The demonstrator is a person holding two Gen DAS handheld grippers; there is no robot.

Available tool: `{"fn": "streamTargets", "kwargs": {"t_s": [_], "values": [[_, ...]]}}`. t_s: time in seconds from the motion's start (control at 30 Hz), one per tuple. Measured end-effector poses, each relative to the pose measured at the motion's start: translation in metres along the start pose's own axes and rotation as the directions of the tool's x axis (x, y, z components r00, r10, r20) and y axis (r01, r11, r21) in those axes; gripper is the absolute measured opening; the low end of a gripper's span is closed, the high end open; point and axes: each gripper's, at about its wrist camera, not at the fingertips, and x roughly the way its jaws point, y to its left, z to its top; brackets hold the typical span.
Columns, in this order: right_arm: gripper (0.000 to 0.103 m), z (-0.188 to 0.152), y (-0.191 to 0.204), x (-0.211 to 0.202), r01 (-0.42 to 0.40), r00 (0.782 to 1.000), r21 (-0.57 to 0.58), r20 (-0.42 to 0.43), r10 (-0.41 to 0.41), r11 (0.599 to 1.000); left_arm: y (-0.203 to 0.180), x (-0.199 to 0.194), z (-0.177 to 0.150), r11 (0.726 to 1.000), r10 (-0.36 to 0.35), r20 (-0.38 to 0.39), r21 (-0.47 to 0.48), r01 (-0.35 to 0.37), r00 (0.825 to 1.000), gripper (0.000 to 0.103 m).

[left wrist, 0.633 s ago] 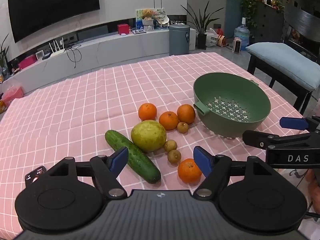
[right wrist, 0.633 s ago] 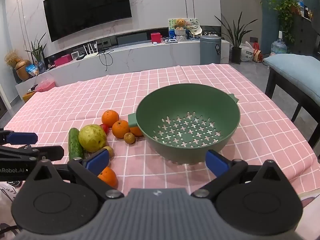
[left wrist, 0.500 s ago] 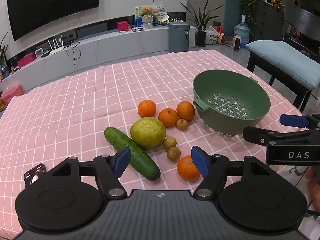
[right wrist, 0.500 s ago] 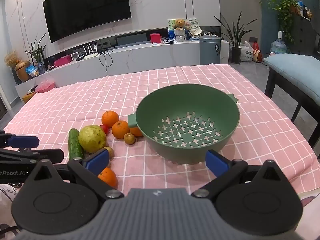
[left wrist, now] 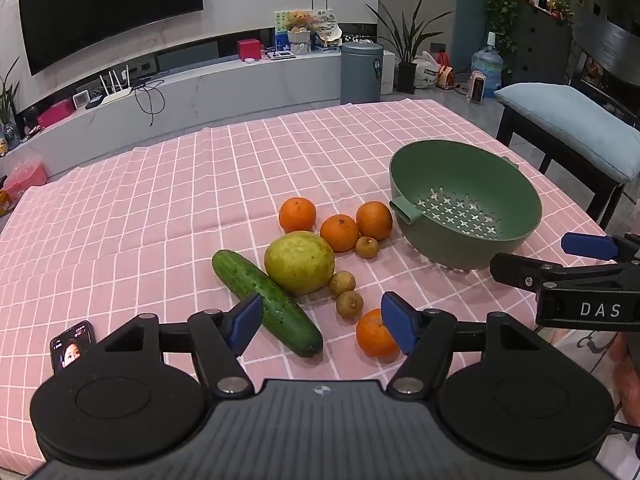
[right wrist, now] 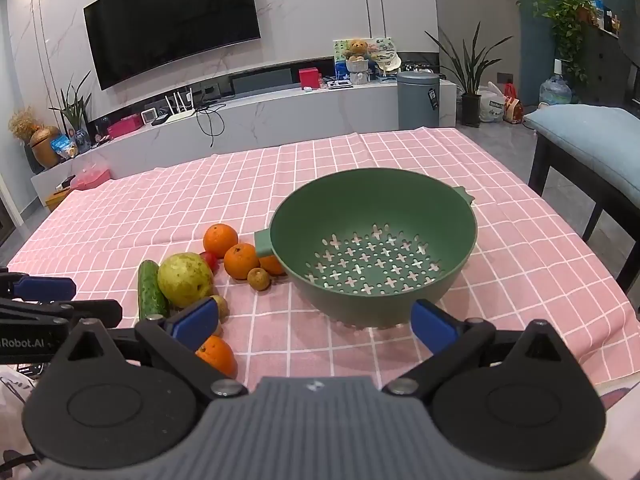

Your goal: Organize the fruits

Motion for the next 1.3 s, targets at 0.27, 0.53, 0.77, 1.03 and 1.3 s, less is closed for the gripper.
{"fn": "streamTargets", "kwargs": {"t_s": [0.27,0.53,0.77,1.03,1.3], "values": [[0.099,-0.0007,0.0,-0.0007,0.001,1.0,0.0,0.003,-0.001,1.0,-0.0005,-0.0035,-0.0008,1.0,0.001,0.0,-0.003,-0.001,1.0,0.08],[0.099,-0.0007,0.0001,-0.0003,0.0,1.0,0.001,0.004,0.0,1.0,0.0013,-0.0018,-0.0028,1.0,-0.003,-0.009,-0.007,0.003,1.0,0.08],[0.099,-0.0008,0.0,0.0002,-0.001,1.0,0.002,0.004,0.001,1.0,0.0035,-0.0037,-0.0016,1.0,-0.004,-0.012,-0.011,0.004,1.0,0.08],[0.099,-0.0014,-0.0005,-0.0021,0.0,1.0,0.003,0.005,0.0,1.0,0.0036,-0.0024,-0.0006,1.0,-0.003,-0.016,-0.014,0.003,1.0,0.08],[0.099,-0.0017,-0.0005,-0.0011,0.0,1.0,0.002,0.006,0.0,1.0,0.0039,-0.003,-0.0003,1.0,-0.002,-0.017,-0.015,0.002,1.0,0.08]]}}
